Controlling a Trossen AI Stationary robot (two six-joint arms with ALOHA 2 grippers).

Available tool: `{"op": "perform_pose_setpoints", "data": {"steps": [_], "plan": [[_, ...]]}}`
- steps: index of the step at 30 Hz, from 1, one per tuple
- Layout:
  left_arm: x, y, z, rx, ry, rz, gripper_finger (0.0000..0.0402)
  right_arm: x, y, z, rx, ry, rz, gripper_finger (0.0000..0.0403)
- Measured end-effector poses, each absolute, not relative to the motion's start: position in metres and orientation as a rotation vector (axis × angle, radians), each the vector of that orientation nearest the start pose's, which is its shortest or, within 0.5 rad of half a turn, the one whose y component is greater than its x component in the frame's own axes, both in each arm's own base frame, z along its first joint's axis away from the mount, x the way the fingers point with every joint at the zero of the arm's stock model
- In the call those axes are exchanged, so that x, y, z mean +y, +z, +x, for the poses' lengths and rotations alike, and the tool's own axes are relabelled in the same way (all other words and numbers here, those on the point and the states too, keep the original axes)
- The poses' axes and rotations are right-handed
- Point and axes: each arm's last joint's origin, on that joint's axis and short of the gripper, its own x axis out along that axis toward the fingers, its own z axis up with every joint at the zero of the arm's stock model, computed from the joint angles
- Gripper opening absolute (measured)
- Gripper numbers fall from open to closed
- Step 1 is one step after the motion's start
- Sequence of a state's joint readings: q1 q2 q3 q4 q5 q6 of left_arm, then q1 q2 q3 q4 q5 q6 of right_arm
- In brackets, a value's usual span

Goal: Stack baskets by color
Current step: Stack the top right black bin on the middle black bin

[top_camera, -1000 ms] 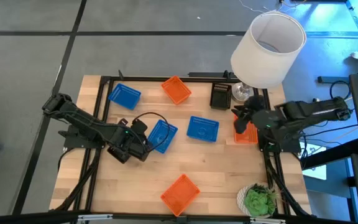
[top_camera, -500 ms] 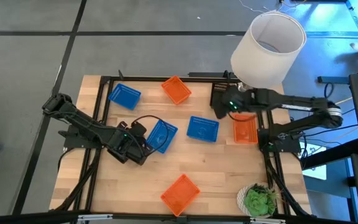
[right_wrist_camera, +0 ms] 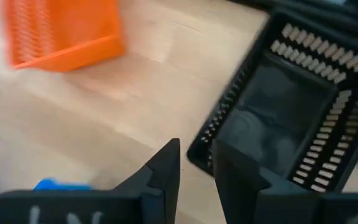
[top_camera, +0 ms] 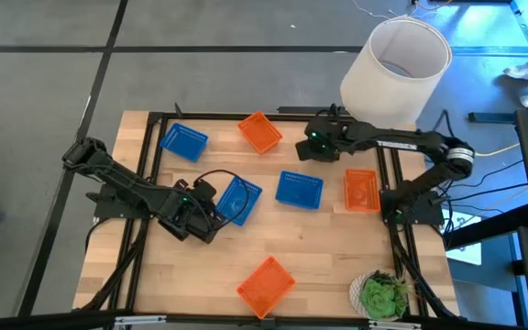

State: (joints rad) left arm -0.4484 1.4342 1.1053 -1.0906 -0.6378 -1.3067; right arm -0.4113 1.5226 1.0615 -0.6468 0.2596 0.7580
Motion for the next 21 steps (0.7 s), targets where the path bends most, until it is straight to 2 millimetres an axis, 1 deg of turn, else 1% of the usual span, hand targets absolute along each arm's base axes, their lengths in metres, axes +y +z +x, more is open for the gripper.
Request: {"op": "perform_pose_setpoints", "data": {"steps": [4, 8, 13, 21], "plan": [[-0.092, 0.253, 0.232, 0.857, 0.846, -0.407, 0.0064, -0.137, 0.205, 0.273, 0.883, -1.071, 0.788, 0.0094], [-0.092, 0.253, 0.232, 0.858, 0.845, -0.404, 0.0064, -0.147, 0.189, 0.279, 0.892, -1.086, 0.801, 0.0094], [-0.092, 0.253, 0.232, 0.858, 0.844, -0.403, 0.0064, -0.155, 0.178, 0.283, 0.893, -1.077, 0.829, 0.0094], [-0.092, 0.253, 0.232, 0.858, 0.844, -0.403, 0.0064, -0.166, 0.168, 0.280, 0.920, -1.100, 0.822, 0.0094]]}}
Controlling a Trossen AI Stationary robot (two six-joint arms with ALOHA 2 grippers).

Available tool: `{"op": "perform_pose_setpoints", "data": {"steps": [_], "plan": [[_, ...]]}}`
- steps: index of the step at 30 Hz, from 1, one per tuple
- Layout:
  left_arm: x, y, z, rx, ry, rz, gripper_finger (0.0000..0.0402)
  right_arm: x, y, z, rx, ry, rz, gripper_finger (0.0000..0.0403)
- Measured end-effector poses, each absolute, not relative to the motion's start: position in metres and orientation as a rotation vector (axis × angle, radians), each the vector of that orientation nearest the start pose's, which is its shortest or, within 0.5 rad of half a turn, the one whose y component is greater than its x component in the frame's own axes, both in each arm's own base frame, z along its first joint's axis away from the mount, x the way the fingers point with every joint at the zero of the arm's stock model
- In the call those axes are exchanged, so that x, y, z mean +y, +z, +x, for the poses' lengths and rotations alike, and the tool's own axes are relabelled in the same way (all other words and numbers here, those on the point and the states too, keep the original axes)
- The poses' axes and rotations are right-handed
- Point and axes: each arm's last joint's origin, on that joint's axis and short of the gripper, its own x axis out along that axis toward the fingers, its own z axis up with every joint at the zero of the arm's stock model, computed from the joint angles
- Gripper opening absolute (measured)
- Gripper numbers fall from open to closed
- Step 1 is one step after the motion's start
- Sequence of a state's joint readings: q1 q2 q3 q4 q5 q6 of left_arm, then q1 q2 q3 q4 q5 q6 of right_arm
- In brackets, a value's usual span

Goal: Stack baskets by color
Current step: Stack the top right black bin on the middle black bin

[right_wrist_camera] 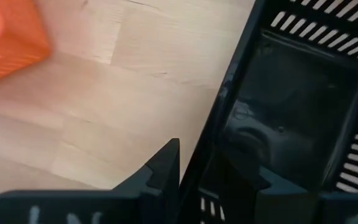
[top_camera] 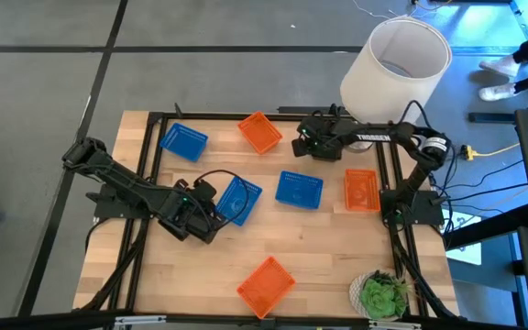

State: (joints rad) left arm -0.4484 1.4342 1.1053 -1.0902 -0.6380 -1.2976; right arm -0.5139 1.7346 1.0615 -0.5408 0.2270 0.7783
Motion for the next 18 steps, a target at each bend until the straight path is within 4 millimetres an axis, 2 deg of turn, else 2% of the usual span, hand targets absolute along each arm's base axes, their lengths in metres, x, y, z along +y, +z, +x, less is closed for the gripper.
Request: {"op": "perform_pose_setpoints", "data": {"steps": [6, 11, 18], "plan": [[-0.0925, 0.2528, 0.2319, 0.865, 0.835, -0.387, 0.0064, -0.1717, 0.1613, 0.2790, 0.968, -1.079, 0.764, 0.0083], [-0.0926, 0.2528, 0.2319, 0.869, 0.831, -0.380, 0.0064, -0.1738, 0.1625, 0.2818, 0.988, -1.004, 0.654, 0.0014], [-0.0944, 0.2523, 0.2312, 0.892, 0.815, -0.392, 0.0064, -0.1720, 0.1627, 0.2829, 1.066, -0.872, 0.519, 0.0007]]}}
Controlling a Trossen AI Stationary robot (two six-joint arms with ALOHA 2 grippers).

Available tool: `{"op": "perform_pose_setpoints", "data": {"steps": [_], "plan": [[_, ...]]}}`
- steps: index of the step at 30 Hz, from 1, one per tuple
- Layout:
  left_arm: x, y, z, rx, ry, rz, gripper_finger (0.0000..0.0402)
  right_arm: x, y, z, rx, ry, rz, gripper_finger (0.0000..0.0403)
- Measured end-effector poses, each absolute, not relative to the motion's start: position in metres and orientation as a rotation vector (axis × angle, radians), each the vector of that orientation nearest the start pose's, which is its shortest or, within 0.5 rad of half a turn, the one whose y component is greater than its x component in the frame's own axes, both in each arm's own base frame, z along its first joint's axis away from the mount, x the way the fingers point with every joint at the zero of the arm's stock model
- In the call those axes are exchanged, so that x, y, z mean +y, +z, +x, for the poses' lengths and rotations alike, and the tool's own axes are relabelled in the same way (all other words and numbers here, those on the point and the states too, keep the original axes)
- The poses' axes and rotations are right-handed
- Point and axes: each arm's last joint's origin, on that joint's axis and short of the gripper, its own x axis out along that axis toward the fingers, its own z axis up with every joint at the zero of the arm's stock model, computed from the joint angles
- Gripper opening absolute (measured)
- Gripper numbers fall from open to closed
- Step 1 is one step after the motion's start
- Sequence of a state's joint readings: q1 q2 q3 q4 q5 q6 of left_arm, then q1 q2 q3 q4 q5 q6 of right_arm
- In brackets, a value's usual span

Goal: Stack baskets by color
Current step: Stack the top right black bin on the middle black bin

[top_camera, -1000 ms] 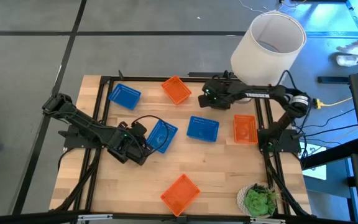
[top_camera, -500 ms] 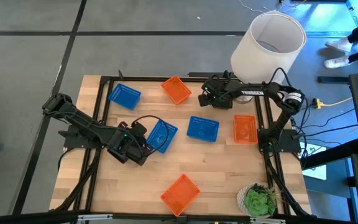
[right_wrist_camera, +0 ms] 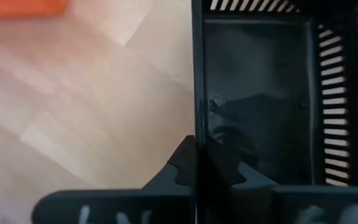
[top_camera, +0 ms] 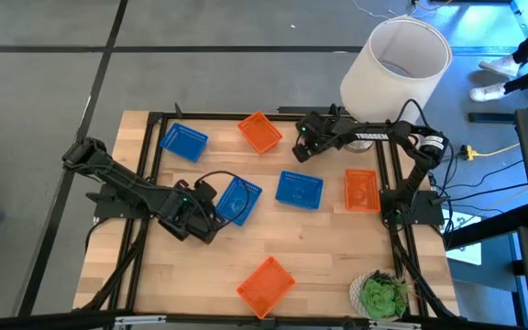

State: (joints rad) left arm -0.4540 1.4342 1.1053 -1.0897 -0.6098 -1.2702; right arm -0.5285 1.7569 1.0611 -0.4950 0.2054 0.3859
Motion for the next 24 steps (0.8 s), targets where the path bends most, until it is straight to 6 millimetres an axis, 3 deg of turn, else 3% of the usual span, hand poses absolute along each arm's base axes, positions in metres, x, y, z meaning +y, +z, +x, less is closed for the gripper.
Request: {"op": "perform_pose_setpoints", "data": {"steps": [5, 11, 18, 24], "plan": [[-0.095, 0.252, 0.231, 0.897, 0.812, -0.397, 0.0064, -0.161, 0.172, 0.291, 1.142, -0.755, 0.409, 0.0005], [-0.095, 0.254, 0.229, 0.930, 0.788, -0.433, 0.0064, -0.141, 0.202, 0.309, 1.220, -0.715, 0.242, 0.0004], [-0.104, 0.250, 0.216, 1.136, 0.762, -0.519, 0.0064, -0.111, 0.240, 0.328, 1.242, -0.690, 0.061, 0.0004], [-0.122, 0.248, 0.196, 1.309, 0.816, -0.681, 0.0064, -0.079, 0.259, 0.347, 1.172, -0.561, -0.063, 0.0004]]}}
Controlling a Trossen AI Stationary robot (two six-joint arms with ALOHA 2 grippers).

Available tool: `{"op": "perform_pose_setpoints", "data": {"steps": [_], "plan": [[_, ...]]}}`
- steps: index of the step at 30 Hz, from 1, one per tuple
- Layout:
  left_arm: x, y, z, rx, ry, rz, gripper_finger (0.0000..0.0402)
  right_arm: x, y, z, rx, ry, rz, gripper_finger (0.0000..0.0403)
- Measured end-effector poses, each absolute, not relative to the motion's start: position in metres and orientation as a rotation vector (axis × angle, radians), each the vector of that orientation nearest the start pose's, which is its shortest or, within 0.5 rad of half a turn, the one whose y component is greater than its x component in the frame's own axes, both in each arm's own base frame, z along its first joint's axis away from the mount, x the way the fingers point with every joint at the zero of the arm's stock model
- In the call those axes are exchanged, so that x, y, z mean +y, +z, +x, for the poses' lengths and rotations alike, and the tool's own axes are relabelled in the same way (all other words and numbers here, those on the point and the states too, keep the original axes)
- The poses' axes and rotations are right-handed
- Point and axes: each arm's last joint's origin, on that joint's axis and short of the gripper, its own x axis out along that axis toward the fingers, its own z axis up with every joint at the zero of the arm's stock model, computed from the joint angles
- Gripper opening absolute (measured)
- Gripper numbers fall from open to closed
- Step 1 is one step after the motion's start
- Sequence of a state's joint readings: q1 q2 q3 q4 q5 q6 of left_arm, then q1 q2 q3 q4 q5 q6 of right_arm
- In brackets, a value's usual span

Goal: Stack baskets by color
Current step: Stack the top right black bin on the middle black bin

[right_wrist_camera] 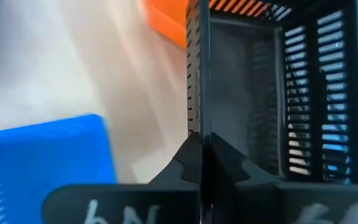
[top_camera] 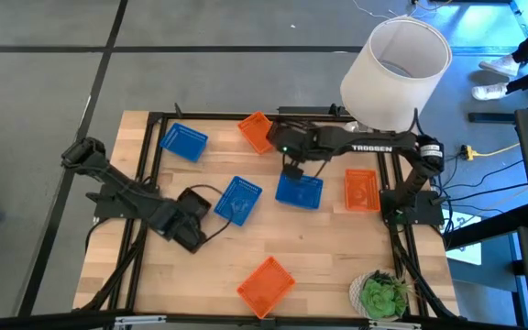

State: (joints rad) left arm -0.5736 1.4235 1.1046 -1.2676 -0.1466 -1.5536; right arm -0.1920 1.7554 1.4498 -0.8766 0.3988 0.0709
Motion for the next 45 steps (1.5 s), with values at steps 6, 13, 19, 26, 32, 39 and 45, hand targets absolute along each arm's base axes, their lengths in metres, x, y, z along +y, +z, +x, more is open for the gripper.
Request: {"op": "perform_pose_setpoints", "data": {"steps": [6, 13, 19, 26, 32, 39, 45], "plan": [[-0.152, 0.248, 0.174, 1.369, 0.842, -0.786, 0.0064, -0.044, 0.267, 0.363, 1.095, -0.344, -0.219, 0.0004], [-0.184, 0.244, 0.144, 1.268, 0.899, -0.819, 0.0064, -0.016, 0.271, 0.374, 0.992, -0.143, -0.241, 0.0004], [-0.204, 0.228, 0.134, 1.233, 0.961, -0.793, 0.0064, -0.010, 0.272, 0.375, 0.970, -0.131, -0.248, 0.0004], [-0.215, 0.205, 0.139, 1.210, 1.015, -0.705, 0.0064, -0.010, 0.272, 0.376, 0.964, -0.129, -0.251, 0.0004], [-0.217, 0.186, 0.148, 1.148, 1.079, -0.606, 0.0064, -0.006, 0.273, 0.377, 0.956, -0.120, -0.256, 0.0004], [-0.213, 0.171, 0.153, 1.138, 1.179, -0.505, 0.0064, 0.000, 0.273, 0.377, 0.953, -0.104, -0.266, 0.0004], [-0.211, 0.164, 0.153, 1.135, 1.217, -0.456, 0.0064, 0.005, 0.273, 0.377, 0.950, -0.095, -0.269, 0.0004]]}}
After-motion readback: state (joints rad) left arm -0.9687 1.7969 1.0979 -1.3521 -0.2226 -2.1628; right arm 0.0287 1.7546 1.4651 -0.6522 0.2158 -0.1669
